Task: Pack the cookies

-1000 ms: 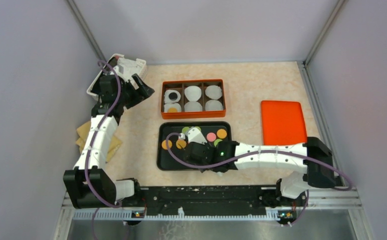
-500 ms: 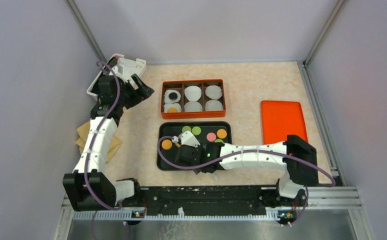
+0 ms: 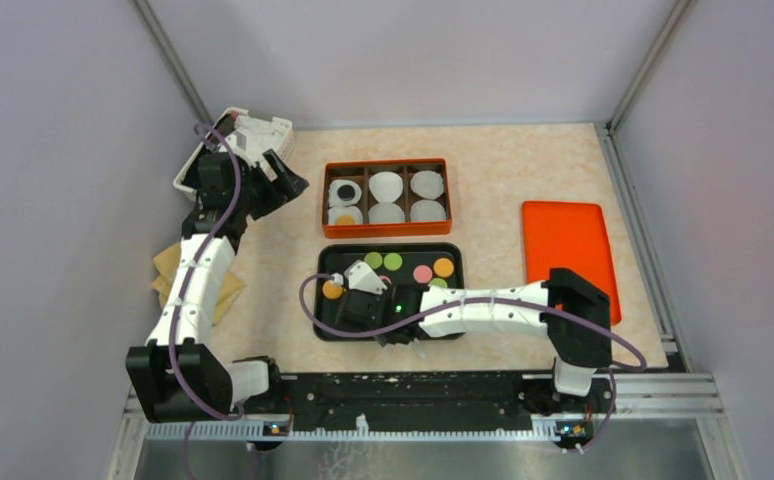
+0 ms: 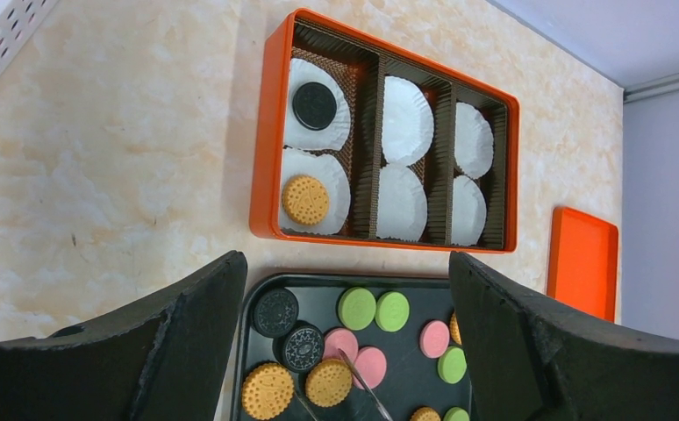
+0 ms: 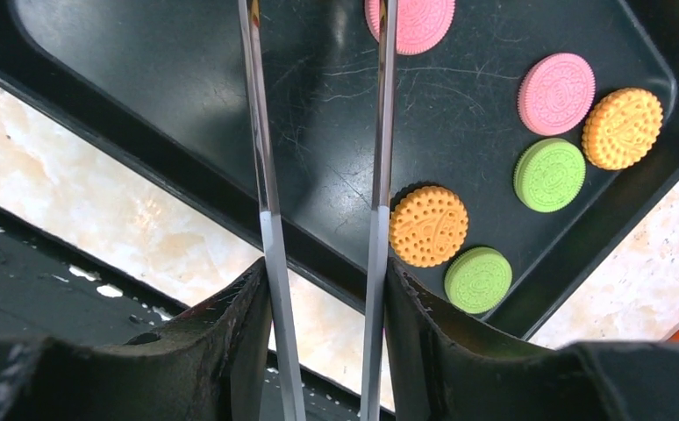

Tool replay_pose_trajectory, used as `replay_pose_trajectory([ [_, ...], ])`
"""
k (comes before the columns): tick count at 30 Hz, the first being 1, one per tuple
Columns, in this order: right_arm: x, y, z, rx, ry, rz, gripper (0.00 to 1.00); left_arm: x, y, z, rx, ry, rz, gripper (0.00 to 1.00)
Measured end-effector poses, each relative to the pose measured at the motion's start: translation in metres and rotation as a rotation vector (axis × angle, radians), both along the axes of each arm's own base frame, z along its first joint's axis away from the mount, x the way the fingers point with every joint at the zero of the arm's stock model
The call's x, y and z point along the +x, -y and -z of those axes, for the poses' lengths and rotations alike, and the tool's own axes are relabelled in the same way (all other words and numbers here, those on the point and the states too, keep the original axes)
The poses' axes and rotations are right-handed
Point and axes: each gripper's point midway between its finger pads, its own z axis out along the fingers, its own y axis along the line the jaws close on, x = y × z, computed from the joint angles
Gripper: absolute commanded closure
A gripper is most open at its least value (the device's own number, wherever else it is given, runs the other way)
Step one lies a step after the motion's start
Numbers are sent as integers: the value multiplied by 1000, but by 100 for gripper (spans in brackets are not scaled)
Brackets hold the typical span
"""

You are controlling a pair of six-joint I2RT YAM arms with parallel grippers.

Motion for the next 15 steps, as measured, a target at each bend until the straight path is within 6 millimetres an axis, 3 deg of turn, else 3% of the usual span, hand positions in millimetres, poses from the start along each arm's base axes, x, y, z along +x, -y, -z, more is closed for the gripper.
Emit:
replay_pose_trajectory([
  [2,0,1,6,-28,-5,0,100,0,0,1,0,-2,0,8],
  [7,2,5,1,-56,9,9,100,0,0,1,0,-2,0,9],
  [15,11,2,-29,-18,60,28,100,0,0,1,-1,-2,0,9],
])
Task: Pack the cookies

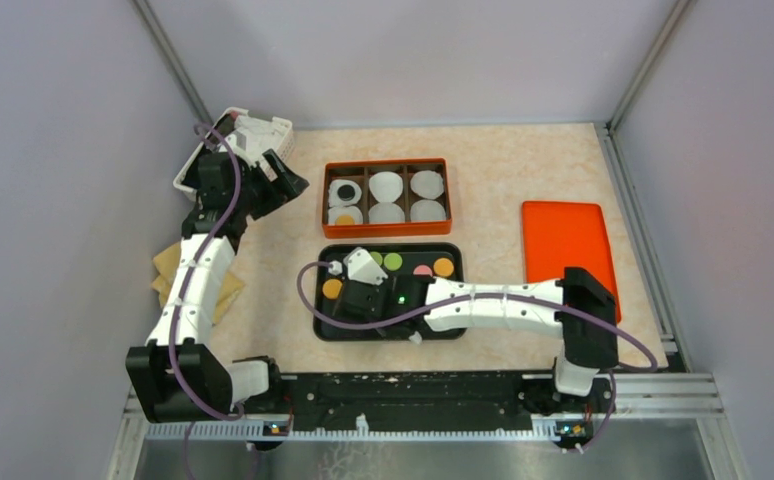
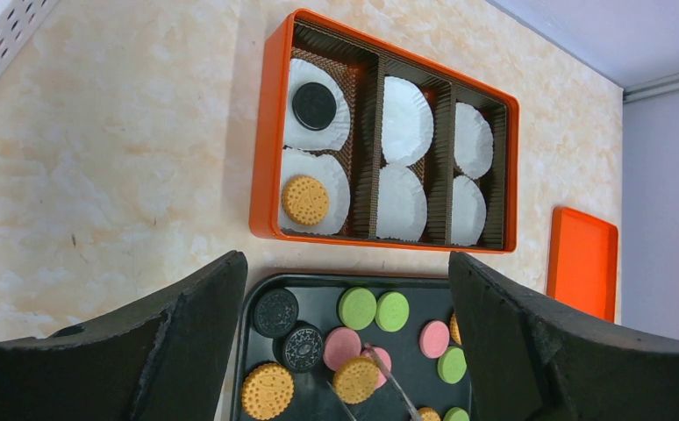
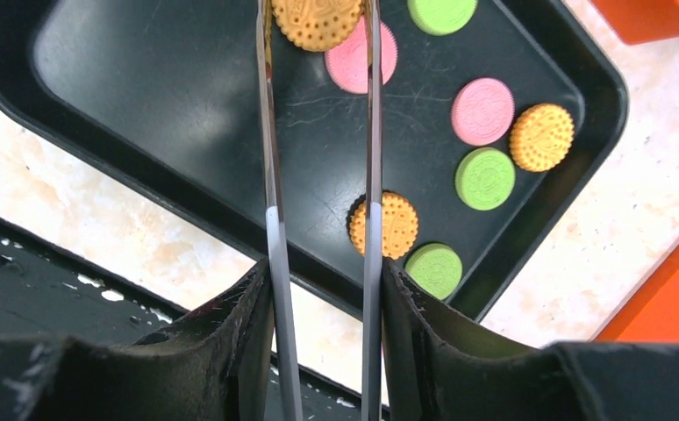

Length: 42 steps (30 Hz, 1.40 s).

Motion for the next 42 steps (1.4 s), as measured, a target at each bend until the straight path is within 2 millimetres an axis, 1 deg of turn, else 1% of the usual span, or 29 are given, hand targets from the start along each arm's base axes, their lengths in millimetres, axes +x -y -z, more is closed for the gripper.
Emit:
replay_pose_trajectory([
  [4,4,3,-22,34,32,11,100,0,0,0,0,0,0,9],
  [6,9,3,-33,52,52,22,100,0,0,0,0,0,0,9],
  [9,20,5,-43,68,67,44,100,0,0,0,0,0,0,10],
  [10,28,7,-46,72,72,58,100,0,0,0,0,0,0,10],
  [13,60,17,-53,85,94,115,100,0,0,0,-1,1,1,10],
  [15,87,27,-60,94,114,159,100,0,1,0,-2,1,3,10],
  [18,127,37,-78,120,152,215,100,0,1,0,-2,0,3,10],
  [20,148,36,-88,141,179,235,100,0,1,0,-2,-1,3,10],
  [22,170,27,-93,162,202,243,100,1,1,1,-2,-1,3,10],
  [23,176,24,-92,164,205,243,100,2,1,1,-2,0,3,10],
  [25,190,19,-83,157,201,241,100,3,0,4,-2,-8,3,10],
  [28,204,17,-60,127,172,238,100,5,0,9,-2,-21,3,10],
  [32,221,26,-32,79,127,248,100,7,0,12,-3,-30,3,10],
  [34,228,32,-22,65,112,258,100,8,0,12,-3,-28,3,10],
  [37,240,35,-17,58,105,266,100,8,0,14,-3,-32,3,10],
  [42,259,25,-16,74,112,257,100,10,0,16,-3,-37,3,10],
])
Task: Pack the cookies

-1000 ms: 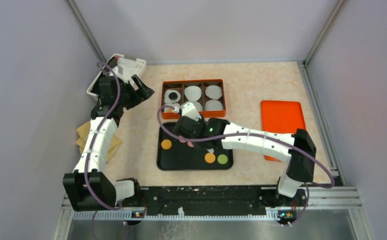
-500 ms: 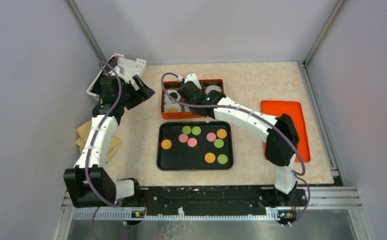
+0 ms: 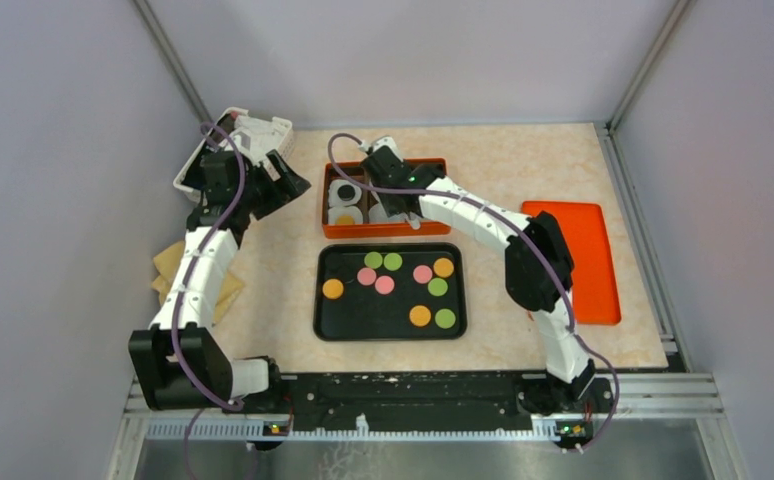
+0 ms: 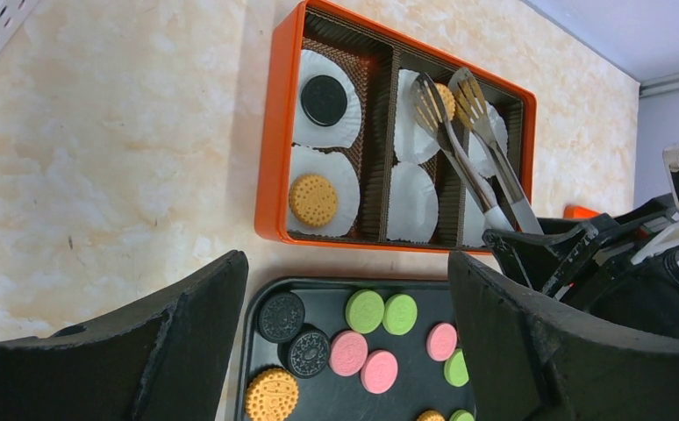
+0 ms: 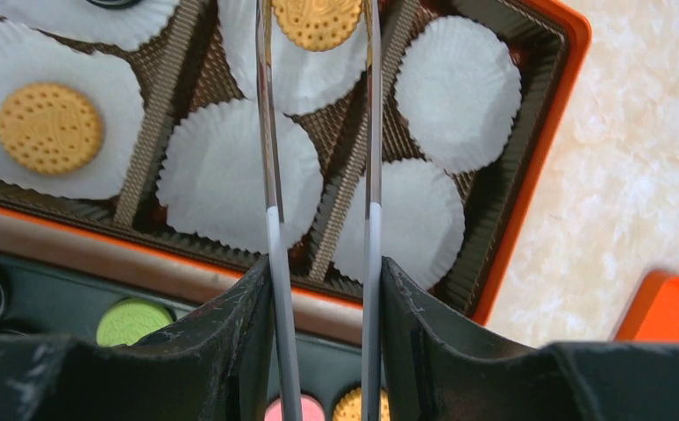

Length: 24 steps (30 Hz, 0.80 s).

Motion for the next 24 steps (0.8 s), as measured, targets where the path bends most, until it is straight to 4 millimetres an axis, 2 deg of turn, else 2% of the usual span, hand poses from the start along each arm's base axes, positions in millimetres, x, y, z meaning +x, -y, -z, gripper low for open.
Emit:
replay_pose_trajectory([
  [4,8,-11,2,5,1,-15,100,1,0,0,2,1,1,9],
  [6,9,-13,5,-3,-6,-16,94,1,0,0,3,2,2,9],
  [8,10,-14,9,-9,-14,-15,76,1,0,0,3,2,2,9],
  [14,6,-9,16,-38,-41,-14,67,1,0,0,3,2,2,9],
  [19,6,-9,16,-37,-39,-15,51,1,0,0,6,3,4,9],
  [24,8,-10,14,-40,-31,-18,51,1,0,0,11,5,8,9],
])
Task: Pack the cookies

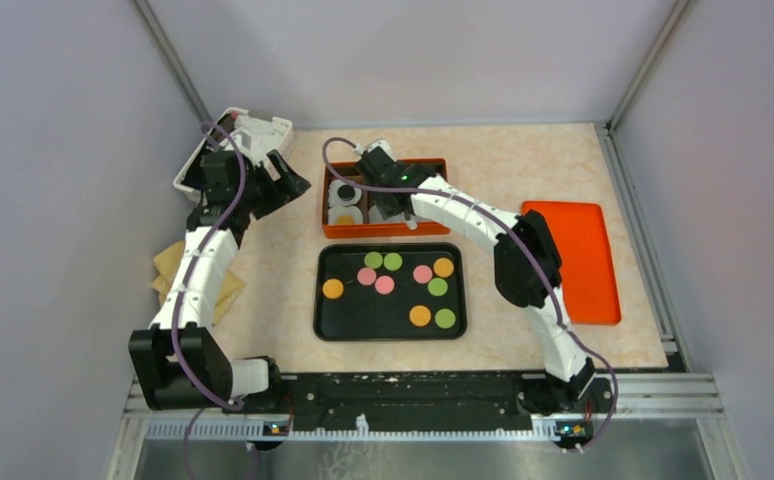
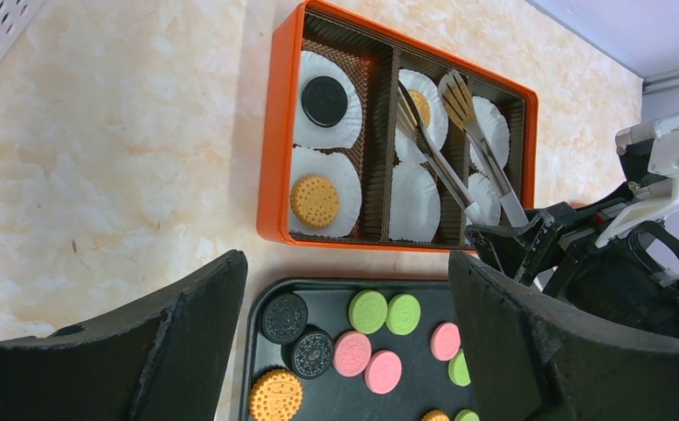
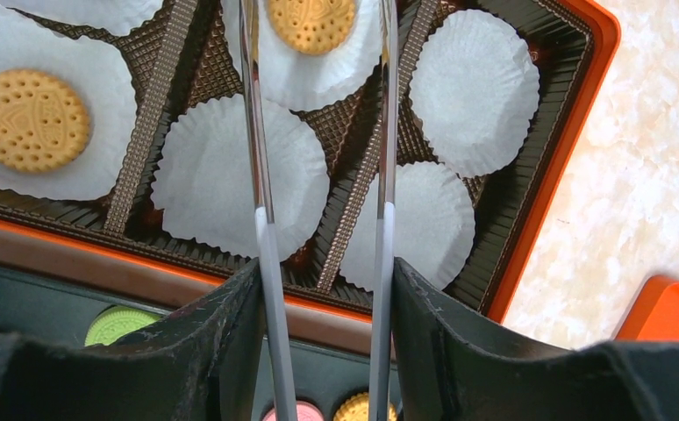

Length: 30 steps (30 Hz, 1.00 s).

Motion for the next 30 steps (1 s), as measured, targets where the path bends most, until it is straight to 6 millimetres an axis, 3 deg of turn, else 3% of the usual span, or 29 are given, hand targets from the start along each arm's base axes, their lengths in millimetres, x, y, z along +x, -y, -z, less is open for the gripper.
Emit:
replay_pose_trajectory([
  [9,-4,3,-9,13,10,-2,60,0,2,-1,-5,2,10,9],
  [11,-13,9,-20,23,17,-6,60,0,3,-1,-8,3,14,9],
  [15,-42,19,-63,74,61,-28,58,0,4,-2,-11,8,20,9],
  [18,-81,17,-105,139,119,-74,57,0,4,-2,-13,8,23,10],
  [22,-148,9,-126,187,133,-167,55,-1,6,-3,-16,8,28,11],
  [24,-183,7,-118,191,101,-212,54,-1,8,-3,-18,8,35,11],
  [26,-217,10,-98,171,47,-246,53,-2,11,-3,-22,7,43,11],
  [30,-259,27,-54,92,-52,-238,52,-3,18,-3,-31,5,60,12],
])
